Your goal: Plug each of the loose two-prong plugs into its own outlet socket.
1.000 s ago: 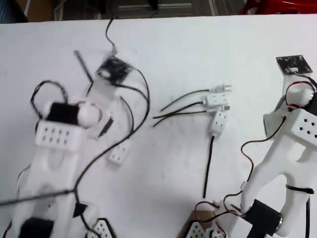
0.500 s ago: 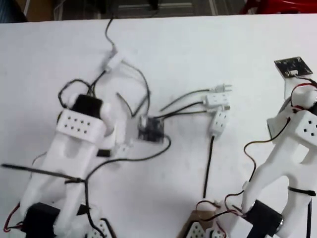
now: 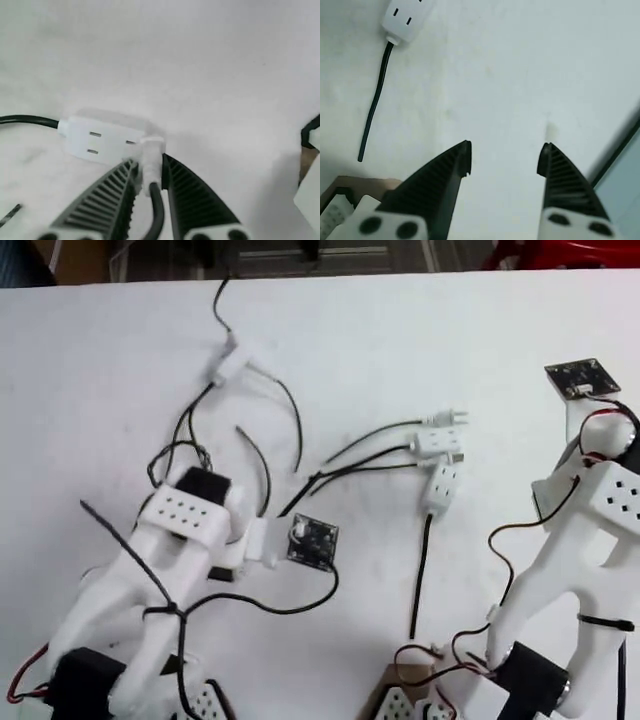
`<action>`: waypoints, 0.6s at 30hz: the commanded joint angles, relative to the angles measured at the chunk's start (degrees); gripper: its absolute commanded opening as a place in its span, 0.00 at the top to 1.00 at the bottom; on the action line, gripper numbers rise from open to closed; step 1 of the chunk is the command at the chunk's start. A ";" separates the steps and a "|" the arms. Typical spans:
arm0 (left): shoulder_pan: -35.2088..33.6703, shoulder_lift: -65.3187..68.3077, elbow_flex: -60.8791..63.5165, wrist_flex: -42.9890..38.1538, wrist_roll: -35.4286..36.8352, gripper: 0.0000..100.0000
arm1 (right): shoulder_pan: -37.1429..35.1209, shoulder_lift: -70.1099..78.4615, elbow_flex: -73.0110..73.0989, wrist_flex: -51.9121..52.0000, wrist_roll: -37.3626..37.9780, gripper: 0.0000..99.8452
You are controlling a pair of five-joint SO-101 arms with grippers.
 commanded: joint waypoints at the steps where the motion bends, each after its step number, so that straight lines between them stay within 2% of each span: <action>1: 0.66 -0.40 0.18 -3.34 -8.35 0.98 | -1.63 -1.63 -0.26 -0.22 0.35 0.78; 13: 0.31 -5.23 -0.18 6.15 -21.80 0.98 | -1.89 -1.63 -0.26 -0.13 0.44 0.78; 18: 0.22 -9.71 -0.18 5.71 -26.02 0.98 | -1.89 -1.63 -0.26 -0.13 0.44 0.78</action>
